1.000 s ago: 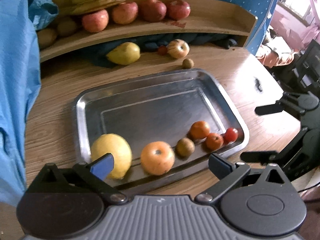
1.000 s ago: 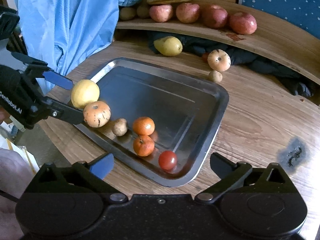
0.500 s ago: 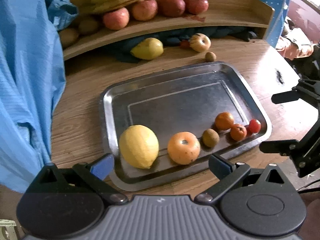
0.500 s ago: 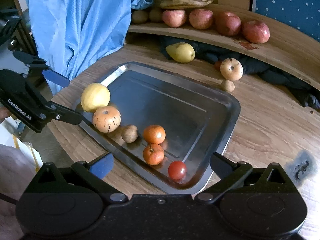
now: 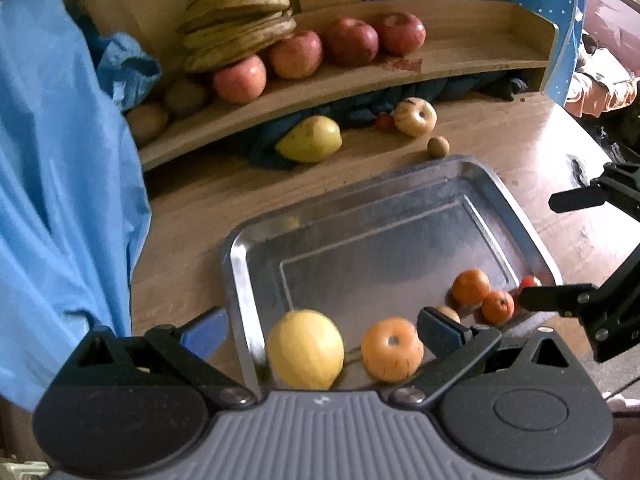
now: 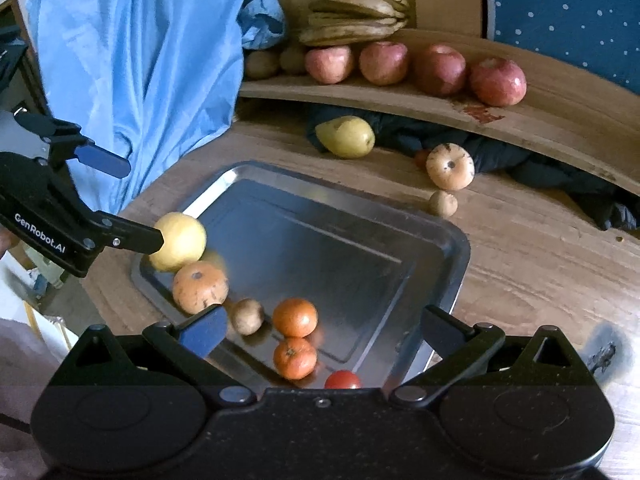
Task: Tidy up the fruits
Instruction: 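Lift both open tools away from the tray toward the shelf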
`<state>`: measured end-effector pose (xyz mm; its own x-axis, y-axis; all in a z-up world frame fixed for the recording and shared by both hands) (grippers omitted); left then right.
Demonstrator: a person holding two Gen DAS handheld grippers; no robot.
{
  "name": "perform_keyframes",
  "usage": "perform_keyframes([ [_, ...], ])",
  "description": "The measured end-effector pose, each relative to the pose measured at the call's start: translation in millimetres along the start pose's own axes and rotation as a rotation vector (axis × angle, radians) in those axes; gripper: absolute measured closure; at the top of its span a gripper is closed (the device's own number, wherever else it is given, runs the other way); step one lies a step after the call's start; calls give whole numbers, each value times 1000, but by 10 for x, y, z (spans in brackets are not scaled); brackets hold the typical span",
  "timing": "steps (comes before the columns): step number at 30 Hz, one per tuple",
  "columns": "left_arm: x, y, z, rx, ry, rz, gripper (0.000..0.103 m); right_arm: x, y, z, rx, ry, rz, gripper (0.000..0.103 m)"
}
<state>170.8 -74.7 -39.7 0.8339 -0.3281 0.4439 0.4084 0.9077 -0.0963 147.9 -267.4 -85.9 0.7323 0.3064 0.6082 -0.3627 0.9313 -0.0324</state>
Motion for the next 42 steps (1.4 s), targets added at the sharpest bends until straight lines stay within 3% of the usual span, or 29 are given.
perform_keyframes([
  [18, 725, 71, -391, -112, -59, -60, 0, 319, -323, -216, -162, 12, -132, 1],
  [29, 943, 351, -619, -181, -60, 37, 0, 474, -452, -373, -251, 30, -194, 1],
  [42, 1205, 659, -960, -218, -60, 118, 1, 728, -335, -764, -248, 57, -216, 1],
])
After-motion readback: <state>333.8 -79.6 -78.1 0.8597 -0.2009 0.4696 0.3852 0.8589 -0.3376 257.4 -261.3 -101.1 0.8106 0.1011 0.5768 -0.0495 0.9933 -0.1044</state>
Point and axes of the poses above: each gripper's, at about its wrist camera, not at the fingertips, and z roughly against the way its jaws point, y to its left, x to its top, the point moved 4 cm from there along -z, roughly the way its jaws point, and after that the axes turned 15 degrees about -x, right-handed, at the moved point
